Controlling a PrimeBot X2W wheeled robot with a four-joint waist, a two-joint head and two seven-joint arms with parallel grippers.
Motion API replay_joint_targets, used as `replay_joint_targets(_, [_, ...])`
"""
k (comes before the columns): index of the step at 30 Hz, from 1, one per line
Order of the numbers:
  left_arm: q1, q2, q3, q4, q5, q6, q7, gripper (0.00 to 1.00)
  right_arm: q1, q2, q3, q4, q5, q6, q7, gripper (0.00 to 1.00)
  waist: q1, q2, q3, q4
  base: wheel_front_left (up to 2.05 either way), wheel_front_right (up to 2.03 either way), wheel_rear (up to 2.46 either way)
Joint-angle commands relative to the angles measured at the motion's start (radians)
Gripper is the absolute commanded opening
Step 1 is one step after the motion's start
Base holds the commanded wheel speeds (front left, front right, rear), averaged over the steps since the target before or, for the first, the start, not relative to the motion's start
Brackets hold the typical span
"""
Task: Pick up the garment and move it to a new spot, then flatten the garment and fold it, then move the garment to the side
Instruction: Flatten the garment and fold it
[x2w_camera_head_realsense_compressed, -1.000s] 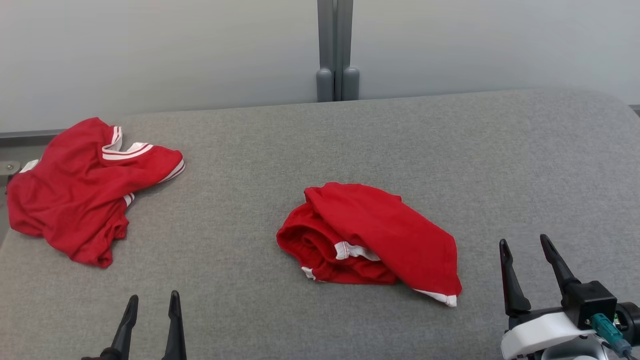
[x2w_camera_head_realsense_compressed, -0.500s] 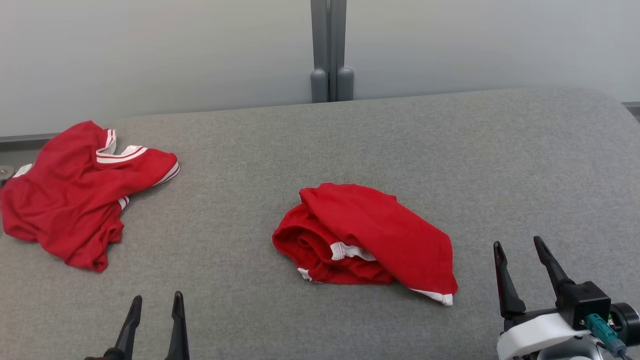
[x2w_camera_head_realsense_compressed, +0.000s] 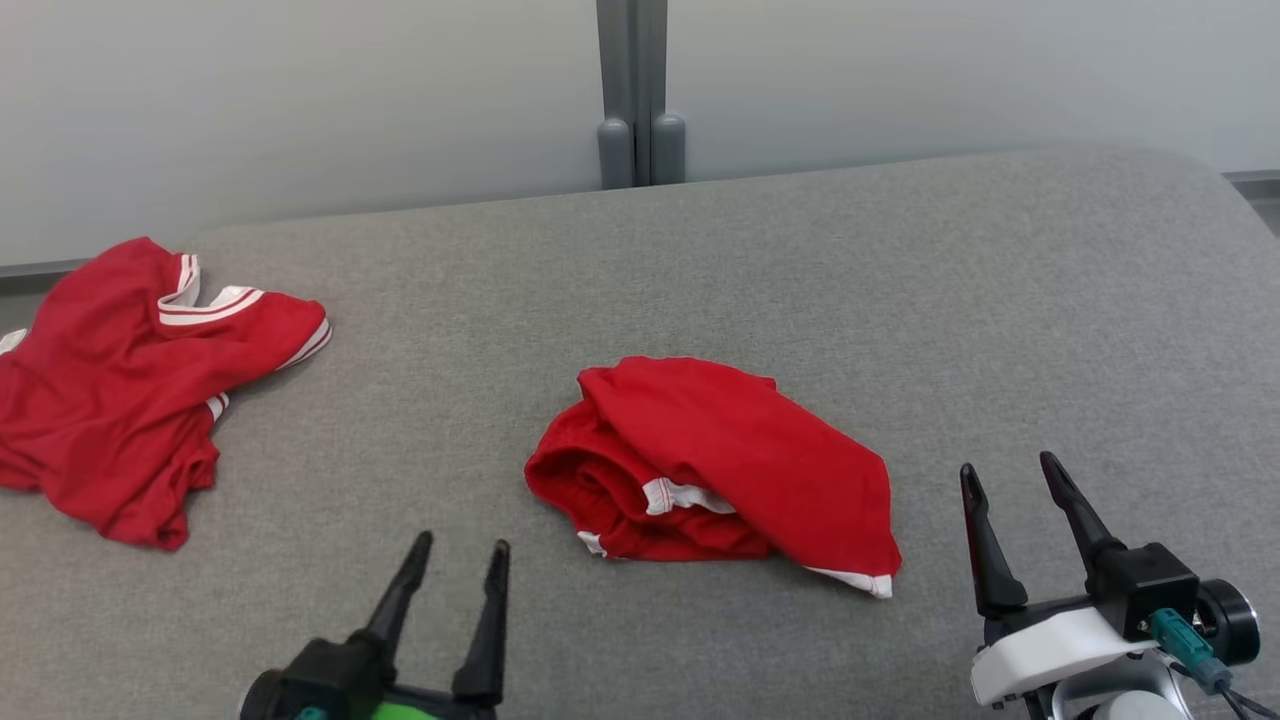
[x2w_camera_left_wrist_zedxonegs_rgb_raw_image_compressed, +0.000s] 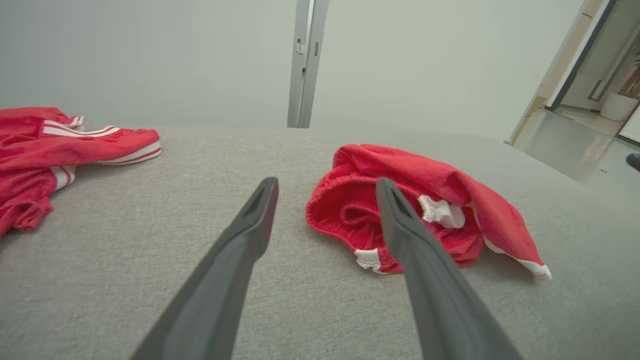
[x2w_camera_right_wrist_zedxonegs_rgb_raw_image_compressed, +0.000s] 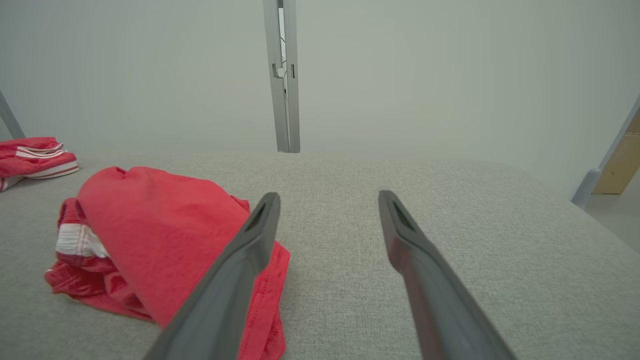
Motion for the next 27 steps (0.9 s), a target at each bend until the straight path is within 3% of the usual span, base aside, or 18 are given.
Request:
replay_joint_targets(1, [-0.042,0.017,-0.047,0.032,-0.019,-0.003,0.0,1.0,-0.018,-0.003,0.005,-0.005,0.01,-0.001,-0.003,1.0,0.0,0.0,0.025,-0.022,0.0,0.0,0.0])
replay_joint_targets(8, [-0.232,0.031,-0.251,0.202,-0.163,-0.003,0.084,1.0,-0.048,-0.003,0.019,-0.013,0.019,-0.001,-0.003,1.0,0.0,0.0,0.082,-0.072,0.0,0.0,0.0])
replay_joint_targets(17, [-0.359,0.035,-0.316,0.365,-0.241,-0.003,0.086,1.0,-0.062,-0.003,0.015,-0.012,0.031,-0.001,-0.003,1.0,0.0,0.0,0.109,-0.116,0.0,0.0,0.0])
replay_joint_targets(18, [-0.371,0.037,-0.32,0.381,-0.242,-0.003,0.085,0.96,-0.064,-0.003,0.014,-0.012,0.031,-0.001,-0.003,1.0,0.0,0.0,0.11,-0.118,0.0,0.0,0.0])
replay_joint_targets(19, [-0.377,0.038,-0.326,0.39,-0.249,-0.003,0.085,0.76,-0.065,-0.003,0.014,-0.012,0.032,-0.001,-0.003,1.0,0.0,0.0,0.111,-0.12,0.0,0.0,0.0])
replay_joint_targets(20, [-0.387,0.037,-0.335,0.399,-0.257,-0.003,0.083,0.64,-0.065,-0.003,0.013,-0.012,0.032,-0.001,-0.003,1.0,0.0,0.0,0.112,-0.122,0.0,0.0,0.0])
replay_joint_targets(23, [-0.409,0.044,-0.357,0.414,-0.281,-0.003,0.083,0.44,-0.068,-0.003,0.012,-0.011,0.035,-0.001,-0.003,1.0,0.0,0.0,0.113,-0.124,0.0,0.0,0.0])
replay_joint_targets(24, [-0.417,0.047,-0.364,0.417,-0.293,-0.003,0.086,0.33,-0.07,-0.003,0.012,-0.01,0.038,-0.001,-0.003,1.0,0.0,0.0,0.113,-0.124,0.0,0.0,0.0])
replay_joint_targets(25, [-0.423,0.052,-0.371,0.417,-0.3,-0.003,0.087,0.0,-0.071,-0.003,0.013,-0.009,0.04,-0.001,-0.003,1.0,0.0,0.0,0.114,-0.125,0.0,0.0,0.0])
replay_joint_targets(27, [-0.438,0.061,-0.384,0.403,-0.322,-0.003,0.101,0.0,-0.074,-0.003,0.016,-0.007,0.044,-0.001,-0.003,1.0,0.0,0.0,0.114,-0.129,0.0,0.0,0.0])
